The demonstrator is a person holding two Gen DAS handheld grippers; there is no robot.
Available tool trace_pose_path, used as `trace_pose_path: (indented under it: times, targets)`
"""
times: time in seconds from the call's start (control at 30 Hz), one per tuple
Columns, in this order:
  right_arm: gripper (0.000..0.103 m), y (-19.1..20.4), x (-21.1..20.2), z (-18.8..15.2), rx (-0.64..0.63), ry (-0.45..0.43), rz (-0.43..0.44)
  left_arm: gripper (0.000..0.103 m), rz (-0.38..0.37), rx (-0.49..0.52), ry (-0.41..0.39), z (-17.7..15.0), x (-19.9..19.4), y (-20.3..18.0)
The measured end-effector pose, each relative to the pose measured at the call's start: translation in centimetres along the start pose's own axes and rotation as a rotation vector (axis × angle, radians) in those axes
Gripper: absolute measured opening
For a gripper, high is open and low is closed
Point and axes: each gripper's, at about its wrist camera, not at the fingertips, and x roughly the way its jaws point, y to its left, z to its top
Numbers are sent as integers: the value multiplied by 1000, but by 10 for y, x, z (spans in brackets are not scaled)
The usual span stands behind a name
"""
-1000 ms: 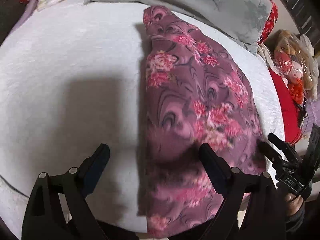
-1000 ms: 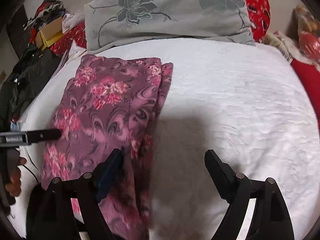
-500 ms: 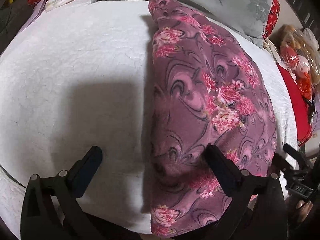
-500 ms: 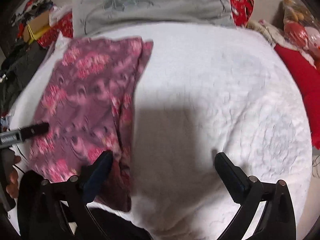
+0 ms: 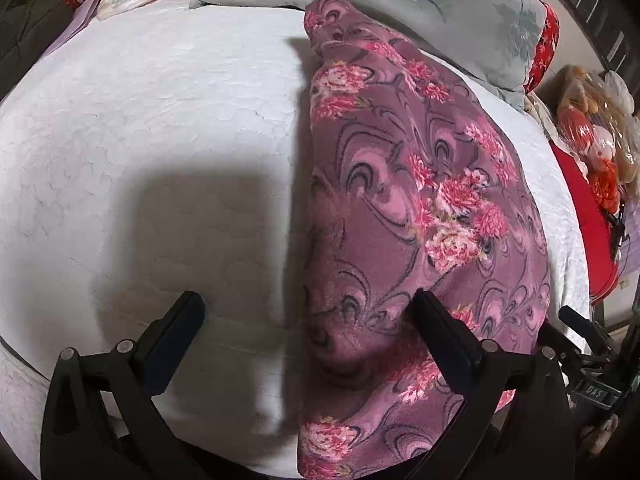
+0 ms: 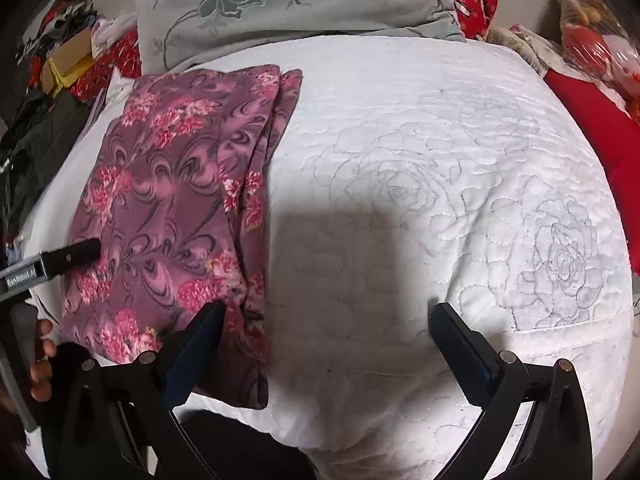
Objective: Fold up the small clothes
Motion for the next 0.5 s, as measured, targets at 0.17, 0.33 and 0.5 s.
trace_pose_path:
  times: [0.17,0.33,0.5]
  targets:
    - [103,8,0,1,-5,23,-79,103,-9,16,22,3,-2,5]
    - [103,10,-18,-3,16,16,-108,103,87,48,-40,-1,-25,0]
    - [103,15,-52,-9,4,-67,-123,103,97,115,-102,-20,-60,-1]
